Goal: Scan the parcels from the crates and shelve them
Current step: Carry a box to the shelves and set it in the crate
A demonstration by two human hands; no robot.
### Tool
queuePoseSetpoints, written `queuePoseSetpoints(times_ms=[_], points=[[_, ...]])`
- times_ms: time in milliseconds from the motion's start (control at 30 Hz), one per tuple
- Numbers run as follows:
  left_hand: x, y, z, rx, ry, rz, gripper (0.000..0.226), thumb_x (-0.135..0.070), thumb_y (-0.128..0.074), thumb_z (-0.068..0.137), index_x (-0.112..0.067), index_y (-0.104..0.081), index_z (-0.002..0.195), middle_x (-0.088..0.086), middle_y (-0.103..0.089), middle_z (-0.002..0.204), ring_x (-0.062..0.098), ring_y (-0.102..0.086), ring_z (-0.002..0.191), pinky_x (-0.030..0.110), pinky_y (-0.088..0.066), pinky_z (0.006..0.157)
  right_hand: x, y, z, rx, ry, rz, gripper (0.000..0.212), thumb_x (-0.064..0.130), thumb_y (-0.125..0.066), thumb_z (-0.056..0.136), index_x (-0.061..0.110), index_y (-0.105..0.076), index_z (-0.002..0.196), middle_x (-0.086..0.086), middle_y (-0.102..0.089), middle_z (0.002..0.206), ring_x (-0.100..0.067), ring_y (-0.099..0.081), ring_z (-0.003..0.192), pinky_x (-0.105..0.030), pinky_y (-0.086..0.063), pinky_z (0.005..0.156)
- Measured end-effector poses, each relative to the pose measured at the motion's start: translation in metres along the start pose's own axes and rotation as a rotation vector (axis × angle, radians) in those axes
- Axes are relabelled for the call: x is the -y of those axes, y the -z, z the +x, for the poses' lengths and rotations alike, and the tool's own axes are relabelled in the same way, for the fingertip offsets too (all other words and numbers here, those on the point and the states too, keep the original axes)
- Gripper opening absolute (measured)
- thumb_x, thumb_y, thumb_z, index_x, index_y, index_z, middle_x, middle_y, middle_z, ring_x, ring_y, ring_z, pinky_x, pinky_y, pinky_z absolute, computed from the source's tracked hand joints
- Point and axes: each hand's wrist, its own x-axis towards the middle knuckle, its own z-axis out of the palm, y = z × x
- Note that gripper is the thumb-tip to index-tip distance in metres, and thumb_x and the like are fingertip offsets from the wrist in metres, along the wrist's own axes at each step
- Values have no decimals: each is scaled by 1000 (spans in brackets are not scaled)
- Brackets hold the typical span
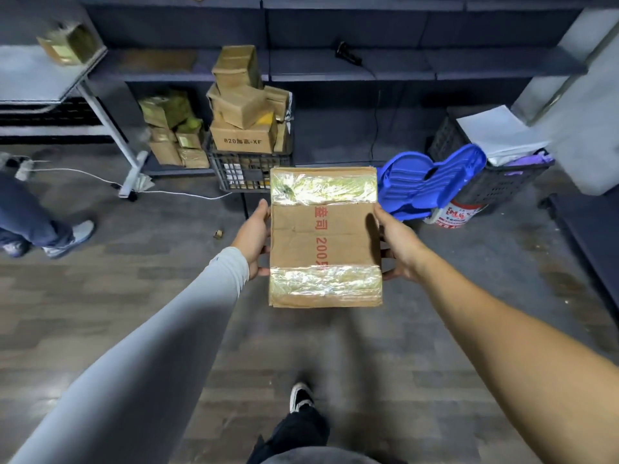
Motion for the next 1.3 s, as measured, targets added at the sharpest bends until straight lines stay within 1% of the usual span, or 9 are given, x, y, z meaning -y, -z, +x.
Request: queuePoseSetpoints(times_ms=[100, 233, 367, 533, 700, 833, 900, 1133, 1300], points=[[-37, 11, 25, -4, 1, 24, 67, -85, -36, 88, -41, -71, 124, -10, -72, 109, 25, -63, 101, 46, -48, 82, 35, -9, 23, 0, 15, 7, 67, 86, -44, 87, 48, -55, 141, 9, -62, 138, -25, -60, 123, -52, -55, 78], [-74, 15, 57, -27, 8, 28, 57, -76, -36, 98, -38, -73, 119, -10, -72, 107, 19, -61, 96, 37, -45, 72, 71, -19, 59, -18, 76, -1, 66, 81, -45, 89, 47, -53, 145, 14, -58, 145, -21, -56, 131, -62, -50, 100], [-108, 18, 87, -63, 21, -8, 51, -68, -39, 102, -30, -73, 97, -10, -76, 75, 16, -66, 82, 33, -43, 67, 104, -26, 98, -34, 110, -22, 79, 83, -49, 81, 43, -51, 149, 15, -50, 155, -21, -48, 142, -56, -36, 119], [-169, 4, 88, -71, -60, 26, 48, -49, -36, 110, -21, -60, 80, -8, -62, 45, 7, -59, 35, 20, -38, 27, 155, -24, 143, -21, 110, -46, 75, 86, -47, 78, 50, -52, 144, 14, -57, 145, -26, -55, 132, -60, -49, 102], [-215, 5, 160, -90, -75, -40, 53, -65, -44, 101, -20, -70, 93, 2, -75, 83, 20, -72, 74, 28, -56, 58, 218, -17, 197, -21, 205, -73, 65, 77, -46, 87, 44, -56, 142, 12, -62, 141, -25, -60, 127, -56, -47, 105], [-268, -11, 191, -87, -113, 14, 46, -64, -42, 101, -27, -68, 112, 3, -70, 116, 24, -62, 99, 33, -50, 67, 271, 0, 243, -20, 262, -71, 59, 69, -46, 97, 34, -57, 144, 6, -64, 136, -22, -60, 127, -39, -49, 101], [-293, -21, 209, -94, -122, 13, 43, -64, -43, 100, -31, -68, 112, -1, -70, 117, 23, -60, 99, 35, -45, 70, 296, 10, 258, -7, 243, -59, 56, 67, -46, 100, 35, -56, 145, 2, -63, 134, -24, -62, 118, -36, -51, 83], [-356, -33, 268, -177, -160, -8, 47, -67, -39, 101, -36, -67, 121, -6, -70, 111, 21, -60, 104, 37, -39, 74, 364, 29, 311, -13, 322, -122, 55, 62, -36, 105, 37, -43, 155, -1, -49, 150, -26, -49, 130, -54, -44, 104], [-388, -26, 304, -226, -163, -36, 48, -65, -44, 100, -34, -66, 129, -6, -64, 105, 22, -56, 102, 38, -42, 81, 406, 17, 343, 15, 254, -173, 62, 75, -36, 98, 45, -42, 152, 1, -50, 151, -34, -54, 123, -54, -53, 82]])
